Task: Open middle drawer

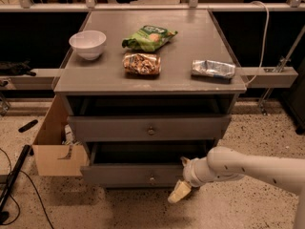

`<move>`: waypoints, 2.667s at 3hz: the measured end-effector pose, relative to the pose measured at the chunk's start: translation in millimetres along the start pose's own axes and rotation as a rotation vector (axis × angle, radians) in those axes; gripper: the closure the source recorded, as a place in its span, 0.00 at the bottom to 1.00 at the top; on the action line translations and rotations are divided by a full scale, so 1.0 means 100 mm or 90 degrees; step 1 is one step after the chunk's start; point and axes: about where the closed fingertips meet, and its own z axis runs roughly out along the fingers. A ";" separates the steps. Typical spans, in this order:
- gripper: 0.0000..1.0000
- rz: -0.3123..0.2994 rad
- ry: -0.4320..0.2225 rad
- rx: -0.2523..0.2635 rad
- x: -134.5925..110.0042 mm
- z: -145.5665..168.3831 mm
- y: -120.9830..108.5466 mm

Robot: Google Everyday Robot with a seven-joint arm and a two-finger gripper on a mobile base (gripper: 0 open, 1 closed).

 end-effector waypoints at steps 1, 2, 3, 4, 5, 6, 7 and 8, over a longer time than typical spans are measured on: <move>0.00 0.010 0.002 0.007 0.10 0.19 -0.14; 0.16 0.012 0.002 0.008 0.10 0.20 -0.16; 0.47 0.012 0.002 0.008 0.09 0.18 -0.15; 0.70 0.012 0.002 0.008 0.05 0.12 -0.16; 0.99 0.012 0.002 0.008 0.01 0.07 -0.16; 1.00 0.012 0.002 0.008 0.02 0.06 -0.16; 1.00 0.020 0.003 -0.001 0.09 0.01 -0.04; 1.00 0.020 0.003 -0.002 0.09 0.00 -0.04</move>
Offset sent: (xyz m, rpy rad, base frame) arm 0.0130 -0.0017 -0.0206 -0.0040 0.0021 -0.0183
